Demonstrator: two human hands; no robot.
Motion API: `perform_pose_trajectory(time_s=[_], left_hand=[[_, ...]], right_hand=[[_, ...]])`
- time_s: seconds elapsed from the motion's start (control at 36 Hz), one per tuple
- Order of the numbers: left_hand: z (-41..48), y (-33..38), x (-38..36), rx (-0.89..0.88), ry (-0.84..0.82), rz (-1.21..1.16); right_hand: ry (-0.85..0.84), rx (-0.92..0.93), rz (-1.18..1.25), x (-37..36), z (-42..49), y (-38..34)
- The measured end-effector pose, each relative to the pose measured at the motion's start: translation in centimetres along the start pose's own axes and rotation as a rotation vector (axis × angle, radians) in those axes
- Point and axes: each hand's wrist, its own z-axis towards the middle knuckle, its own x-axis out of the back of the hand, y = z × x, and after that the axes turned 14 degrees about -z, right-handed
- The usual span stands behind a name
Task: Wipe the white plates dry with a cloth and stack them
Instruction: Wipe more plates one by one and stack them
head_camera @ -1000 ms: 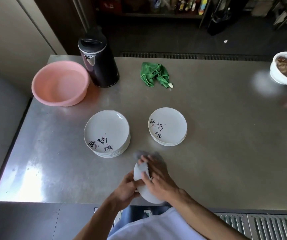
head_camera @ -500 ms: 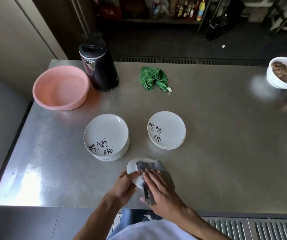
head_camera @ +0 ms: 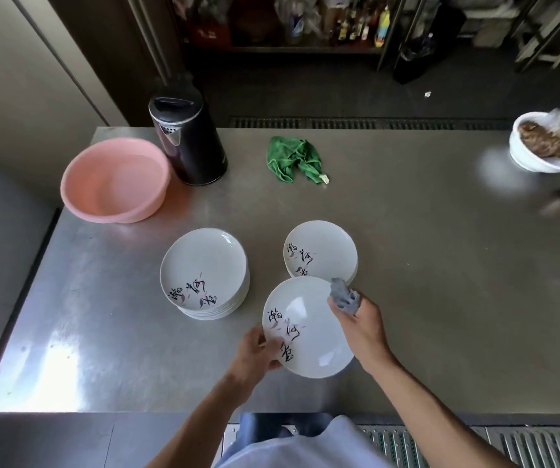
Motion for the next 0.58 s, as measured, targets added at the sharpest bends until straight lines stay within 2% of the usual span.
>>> perform_pose_trajectory(time_s=[0.19,0.31,0.44,0.58], left_hand=[[0.9,-0.5,-1.5,-0.090,0.069,-0.086],[2.4,0.5,-3.0,-0.168,0.131,-0.112],[5.7,2.1,-5.3,-0.242,0.230,-0.074],[8.7,3.6,-7.1,-0.204,0.323,-0.053]], right_hand=[[0.162,-0.043,-0.062,1.1,0.7,1.1],[0.172,-0.107,-0.084,1.5,1.1,2.4],[0.226,-0.096,-0.190,2.0,0.9,2.6],[0.163,-0.086,-0.193,2.2,0.6,2.2]])
